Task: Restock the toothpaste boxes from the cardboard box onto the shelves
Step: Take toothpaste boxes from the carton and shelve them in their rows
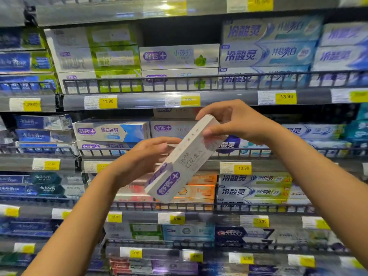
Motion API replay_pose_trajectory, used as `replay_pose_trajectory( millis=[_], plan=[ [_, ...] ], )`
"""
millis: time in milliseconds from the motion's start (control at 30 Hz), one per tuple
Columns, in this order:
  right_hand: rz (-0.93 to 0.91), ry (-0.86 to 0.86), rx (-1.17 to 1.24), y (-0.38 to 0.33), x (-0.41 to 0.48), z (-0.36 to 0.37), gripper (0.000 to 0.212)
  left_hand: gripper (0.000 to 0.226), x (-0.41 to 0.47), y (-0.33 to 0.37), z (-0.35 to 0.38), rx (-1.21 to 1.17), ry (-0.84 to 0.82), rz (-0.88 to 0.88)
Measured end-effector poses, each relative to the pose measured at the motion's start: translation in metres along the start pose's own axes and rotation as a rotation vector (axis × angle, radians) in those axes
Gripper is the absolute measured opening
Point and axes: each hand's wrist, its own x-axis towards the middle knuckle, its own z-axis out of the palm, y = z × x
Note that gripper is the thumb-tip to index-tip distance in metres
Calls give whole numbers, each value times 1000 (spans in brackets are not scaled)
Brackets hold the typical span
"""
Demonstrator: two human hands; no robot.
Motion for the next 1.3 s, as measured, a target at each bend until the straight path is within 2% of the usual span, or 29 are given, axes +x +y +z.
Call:
replay_pose_trajectory(
  millis=[133, 267, 367, 500, 567, 700, 833, 967, 1100, 1300],
  plan=[
    [-5, 223, 156, 12, -7, -10, 21, 84, -19, -3, -15, 6, 145, 50],
    [4, 353, 277, 27, -10, -10, 19, 64, -20, -10, -4, 51, 337, 121],
    [40, 332, 166, 35, -19, -14, 31, 59, -16, -12, 3, 50, 462, 158],
    [190, 71, -135, 33, -28, -19, 32, 52, -10, -12, -5, -30, 526, 170],
    [171, 103, -152, 34, -22, -16, 26, 45, -2, -15, -9, 77, 589, 163],
    [105, 292, -149, 50, -1, -9, 15, 31, 16, -20, -21, 339, 755, 188],
    [107, 425, -228, 75, 23, 1, 12, 28, 17, -27, -34, 522, 823, 216],
    [105, 511, -258, 90, 39, 11, 15, 22, 9, -43, -42, 511, 860, 195],
    [116, 481, -237, 100, 49, 22, 17, 21, 4, -59, -52, 477, 881, 149],
    [177, 484, -304, 108, 54, 25, 47, 20, 5, -71, -56, 464, 878, 122]
  ],
)
